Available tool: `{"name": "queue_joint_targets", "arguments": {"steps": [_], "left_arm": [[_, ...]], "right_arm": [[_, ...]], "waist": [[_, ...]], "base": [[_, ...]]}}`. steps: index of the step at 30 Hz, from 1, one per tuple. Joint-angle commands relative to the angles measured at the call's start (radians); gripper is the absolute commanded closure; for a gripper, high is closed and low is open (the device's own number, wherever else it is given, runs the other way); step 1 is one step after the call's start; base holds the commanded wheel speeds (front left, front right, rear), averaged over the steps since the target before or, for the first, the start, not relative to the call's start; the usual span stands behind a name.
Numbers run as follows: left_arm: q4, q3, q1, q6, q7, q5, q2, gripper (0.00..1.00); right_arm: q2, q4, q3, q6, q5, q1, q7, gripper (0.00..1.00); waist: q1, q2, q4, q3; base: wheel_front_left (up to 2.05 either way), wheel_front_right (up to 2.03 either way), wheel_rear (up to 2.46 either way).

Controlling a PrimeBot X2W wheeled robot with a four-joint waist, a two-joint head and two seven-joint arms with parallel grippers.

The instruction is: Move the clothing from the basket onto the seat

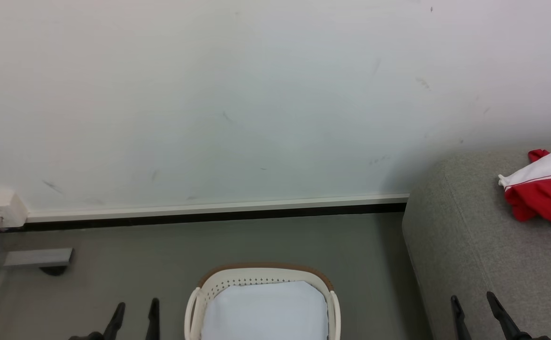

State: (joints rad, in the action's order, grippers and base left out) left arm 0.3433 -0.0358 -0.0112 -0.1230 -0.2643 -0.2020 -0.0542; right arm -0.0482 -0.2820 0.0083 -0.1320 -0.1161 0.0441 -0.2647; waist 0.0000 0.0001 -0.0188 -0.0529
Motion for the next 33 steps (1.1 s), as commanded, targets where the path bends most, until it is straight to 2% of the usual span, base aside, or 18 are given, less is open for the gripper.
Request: {"name": "queue_joint_targets", "arguments": {"steps": [1,16,17,22,33], "left_arm": [[0.004,-0.005,-0.004,-0.003,0.000,0.010,-0.002,0.00],[0.025,-0.005,0.003,-0.007,0.000,0.005,0.002,0.00],[0.024,-0.006,0.002,-0.008,0.000,0.000,0.005,1.00],[0.060,-0.003,-0.011,-0.009,0.002,-0.005,0.015,1.00],[0.038,-0.017,0.012,-0.008,0.062,-0.214,0.013,1.00]], "right_arm": [[-0.004,0.002,-0.005,0.003,-0.005,-0.001,0.001,0.00],[-0.004,-0.001,-0.016,0.003,-0.006,-0.018,0.001,0.00],[0.000,-0.004,-0.014,0.000,-0.001,-0.010,0.000,1.00],[0.010,-0.038,-0.014,0.000,-0.005,0.008,0.002,1.00],[0.008,-0.028,-0.032,0.000,-0.227,-0.019,0.060,1.00]], "waist": [[0.0000,-0.0001,-0.001,0.000],[0.0000,-0.0001,-0.007,0.002],[0.0000,-0.0001,-0.007,0.003],[0.0000,-0.0001,-0.007,0.003],[0.0000,-0.0001,-0.004,0.008]], "base": [[0.00,0.00,0.00],[0.00,0.00,0.00],[0.00,0.00,0.00],[0.00,0.00,0.00],[0.00,0.00,0.00]]}}
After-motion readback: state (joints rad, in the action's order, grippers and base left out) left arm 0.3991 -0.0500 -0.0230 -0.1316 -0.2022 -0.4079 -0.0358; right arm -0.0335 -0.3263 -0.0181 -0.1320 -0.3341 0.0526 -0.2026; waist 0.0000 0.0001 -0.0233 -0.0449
